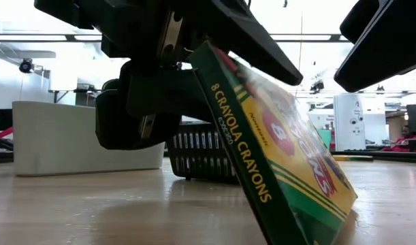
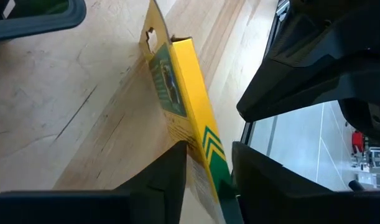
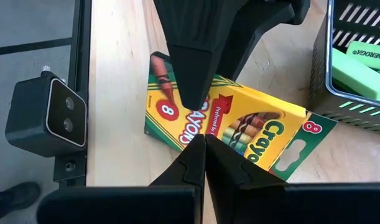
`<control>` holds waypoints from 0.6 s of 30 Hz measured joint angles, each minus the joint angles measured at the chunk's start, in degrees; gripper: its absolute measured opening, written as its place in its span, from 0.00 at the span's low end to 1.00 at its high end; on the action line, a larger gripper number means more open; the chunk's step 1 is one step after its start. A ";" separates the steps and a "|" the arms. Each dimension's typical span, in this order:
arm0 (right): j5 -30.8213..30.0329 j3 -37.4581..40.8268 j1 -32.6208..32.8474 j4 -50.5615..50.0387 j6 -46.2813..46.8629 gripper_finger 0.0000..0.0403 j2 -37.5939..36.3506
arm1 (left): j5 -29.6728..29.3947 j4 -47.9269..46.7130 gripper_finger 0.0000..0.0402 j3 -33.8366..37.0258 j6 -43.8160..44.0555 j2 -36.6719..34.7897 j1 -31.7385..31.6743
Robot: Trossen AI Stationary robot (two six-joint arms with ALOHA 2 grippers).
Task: Pick & Place School Supplies
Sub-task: Put the crayon box into the light green bin
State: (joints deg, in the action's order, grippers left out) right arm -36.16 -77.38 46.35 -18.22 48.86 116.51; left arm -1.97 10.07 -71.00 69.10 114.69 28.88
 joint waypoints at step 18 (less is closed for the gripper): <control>0.02 0.00 0.00 0.01 0.00 0.02 0.00 | -0.78 -2.10 0.23 0.00 2.54 0.00 -0.04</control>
State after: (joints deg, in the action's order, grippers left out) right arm -36.14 -77.38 46.35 -18.22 48.86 116.51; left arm -2.75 7.97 -71.00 71.64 114.69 28.84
